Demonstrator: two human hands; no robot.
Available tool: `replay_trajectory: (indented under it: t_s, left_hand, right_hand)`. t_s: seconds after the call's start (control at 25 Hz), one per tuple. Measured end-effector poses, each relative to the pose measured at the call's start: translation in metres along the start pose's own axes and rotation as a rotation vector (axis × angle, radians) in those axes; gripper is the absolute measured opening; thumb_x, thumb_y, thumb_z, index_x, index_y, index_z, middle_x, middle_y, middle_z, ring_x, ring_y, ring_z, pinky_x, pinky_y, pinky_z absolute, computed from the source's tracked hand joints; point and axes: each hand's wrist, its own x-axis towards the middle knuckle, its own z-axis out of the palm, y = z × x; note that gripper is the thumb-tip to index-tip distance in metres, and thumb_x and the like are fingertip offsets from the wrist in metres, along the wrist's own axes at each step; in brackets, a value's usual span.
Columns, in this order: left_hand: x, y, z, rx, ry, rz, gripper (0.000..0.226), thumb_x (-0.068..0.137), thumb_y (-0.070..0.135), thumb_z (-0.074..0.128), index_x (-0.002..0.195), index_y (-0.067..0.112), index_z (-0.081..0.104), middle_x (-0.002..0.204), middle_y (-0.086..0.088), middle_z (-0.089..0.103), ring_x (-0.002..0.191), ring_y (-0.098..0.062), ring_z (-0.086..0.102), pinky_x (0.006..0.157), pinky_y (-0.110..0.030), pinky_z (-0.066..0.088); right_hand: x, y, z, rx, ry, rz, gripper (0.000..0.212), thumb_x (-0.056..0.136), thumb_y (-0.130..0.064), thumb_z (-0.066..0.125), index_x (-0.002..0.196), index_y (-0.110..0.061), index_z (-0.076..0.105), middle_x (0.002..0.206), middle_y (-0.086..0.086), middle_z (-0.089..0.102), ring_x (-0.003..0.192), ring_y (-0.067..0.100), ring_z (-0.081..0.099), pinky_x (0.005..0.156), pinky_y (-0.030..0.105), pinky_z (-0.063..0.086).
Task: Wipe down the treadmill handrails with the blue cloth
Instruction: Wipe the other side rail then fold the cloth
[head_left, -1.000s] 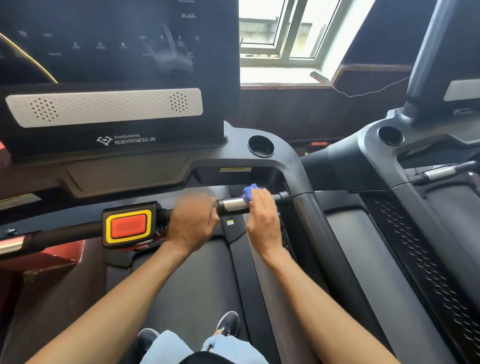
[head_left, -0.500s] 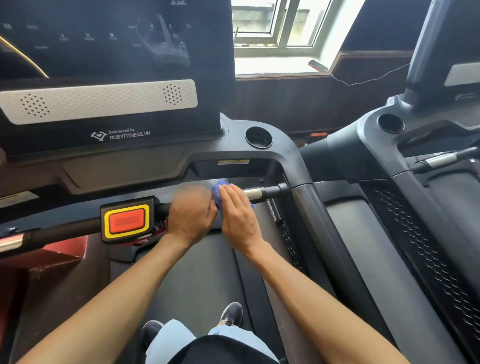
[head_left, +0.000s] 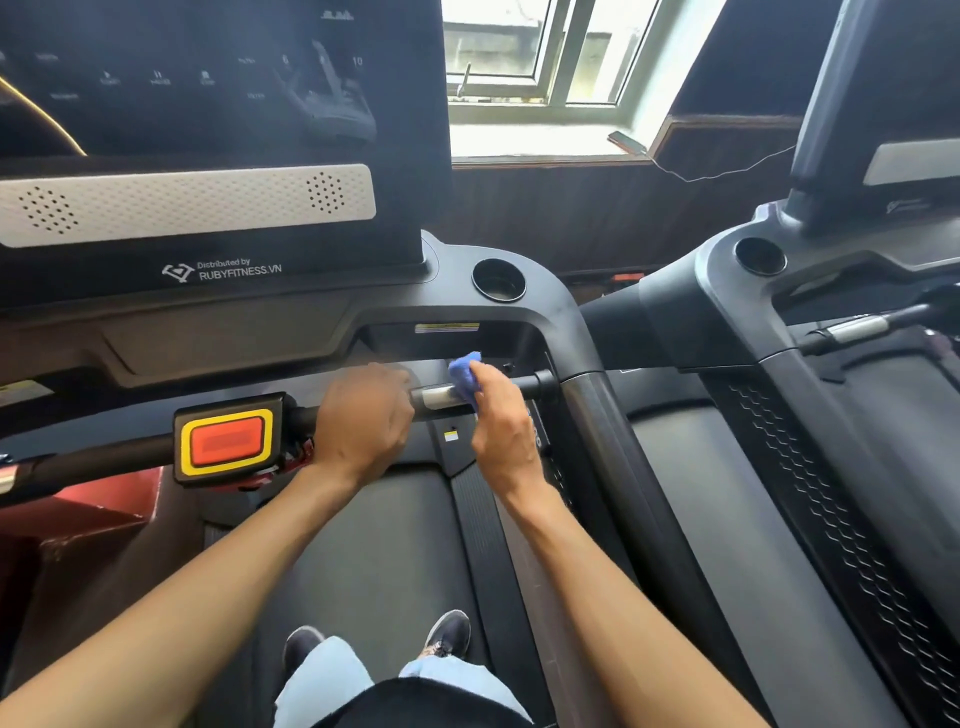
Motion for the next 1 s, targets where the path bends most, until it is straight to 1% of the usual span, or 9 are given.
replay_trajectory:
  t_s: [0.12, 0.24, 0.36, 0.48, 0.64, 0.76, 0.84, 0.92, 1.0]
  left_hand:
    - [0.020, 0.008, -0.005, -0.084, -0.020, 0.046, 0.032, 0.088, 0.024, 0.047, 0.113, 0.013, 0.064, 0.103, -0.006, 0.061, 0.093, -0.028, 0.054, 0.078, -0.043, 0.047]
    - [0.062, 0.013, -0.006, 0.020, -0.078, 0.211, 0.038, 0.084, 0.024, 0.044, 0.114, 0.009, 0.064, 0.105, -0.011, 0.060, 0.095, -0.033, 0.056, 0.077, -0.045, 0.049]
    - [0.114, 0.012, 0.002, 0.098, -0.192, 0.300, 0.036, 0.087, 0.021, 0.048, 0.113, 0.002, 0.062, 0.112, -0.018, 0.059, 0.104, -0.037, 0.059, 0.084, -0.047, 0.055]
    - [0.153, 0.013, 0.015, 0.142, -0.329, 0.305, 0.040, 0.092, 0.031, 0.058, 0.115, -0.001, 0.059, 0.121, -0.021, 0.057, 0.123, -0.036, 0.054, 0.087, -0.046, 0.057]
    - [0.176, 0.013, 0.034, 0.208, -0.341, 0.405, 0.064, 0.096, 0.049, 0.047, 0.128, -0.006, 0.055, 0.123, -0.023, 0.058, 0.124, -0.036, 0.052, 0.109, -0.041, 0.043]
    - [0.176, 0.013, 0.039, 0.181, -0.277, 0.406, 0.069, 0.095, 0.050, 0.039, 0.134, -0.006, 0.051, 0.122, -0.021, 0.057, 0.117, -0.035, 0.052, 0.110, -0.043, 0.042]
    - [0.176, 0.013, 0.040, 0.166, -0.274, 0.391, 0.069, 0.095, 0.049, 0.040, 0.135, -0.006, 0.051, 0.124, -0.021, 0.058, 0.118, -0.034, 0.053, 0.110, -0.042, 0.043]
    - [0.176, 0.012, 0.043, 0.184, -0.250, 0.389, 0.069, 0.095, 0.048, 0.041, 0.136, -0.007, 0.051, 0.126, -0.022, 0.058, 0.119, -0.034, 0.053, 0.112, -0.042, 0.042]
    - [0.176, 0.012, 0.043, 0.189, -0.258, 0.384, 0.069, 0.095, 0.048, 0.040, 0.135, -0.006, 0.052, 0.126, -0.021, 0.059, 0.120, -0.034, 0.053, 0.112, -0.042, 0.042]
  right_hand:
    - [0.012, 0.007, -0.014, 0.015, -0.020, 0.085, 0.042, 0.095, -0.003, 0.056, 0.137, 0.001, 0.051, 0.133, 0.015, 0.058, 0.122, 0.027, 0.055, 0.109, 0.031, 0.041]
    - [0.033, 0.015, -0.023, 0.008, 0.072, 0.154, 0.041, 0.089, -0.004, 0.064, 0.129, 0.001, 0.057, 0.122, 0.015, 0.063, 0.113, 0.023, 0.057, 0.103, 0.024, 0.043]
    - [0.070, 0.020, -0.033, 0.011, 0.202, 0.227, 0.032, 0.088, -0.008, 0.065, 0.119, -0.003, 0.063, 0.108, 0.013, 0.066, 0.098, 0.022, 0.060, 0.090, 0.030, 0.050]
    - [0.110, 0.023, -0.038, -0.079, 0.185, 0.258, 0.030, 0.091, -0.016, 0.065, 0.120, -0.009, 0.063, 0.103, 0.014, 0.066, 0.096, 0.026, 0.059, 0.084, 0.037, 0.052]
    - [0.161, 0.038, -0.035, -0.132, 0.045, 0.322, 0.031, 0.090, -0.016, 0.067, 0.120, -0.007, 0.062, 0.108, 0.016, 0.068, 0.101, 0.031, 0.061, 0.085, 0.033, 0.047]
    - [0.179, 0.052, -0.023, -0.220, -0.053, 0.286, 0.027, 0.088, -0.011, 0.066, 0.114, -0.003, 0.067, 0.109, 0.019, 0.067, 0.103, 0.036, 0.060, 0.090, 0.037, 0.045]
    - [0.190, 0.055, -0.014, -0.391, -0.285, 0.166, 0.019, 0.090, -0.013, 0.064, 0.104, -0.002, 0.073, 0.103, 0.022, 0.069, 0.100, 0.039, 0.061, 0.089, 0.039, 0.043]
    - [0.211, 0.046, -0.015, -0.554, -0.590, 0.069, 0.016, 0.091, -0.016, 0.063, 0.096, -0.007, 0.075, 0.097, 0.020, 0.070, 0.095, 0.039, 0.062, 0.082, 0.038, 0.044]
    - [0.230, 0.036, -0.021, -0.665, -0.758, -0.009, 0.016, 0.087, -0.014, 0.062, 0.095, -0.011, 0.076, 0.096, 0.018, 0.071, 0.094, 0.039, 0.063, 0.075, 0.036, 0.045]
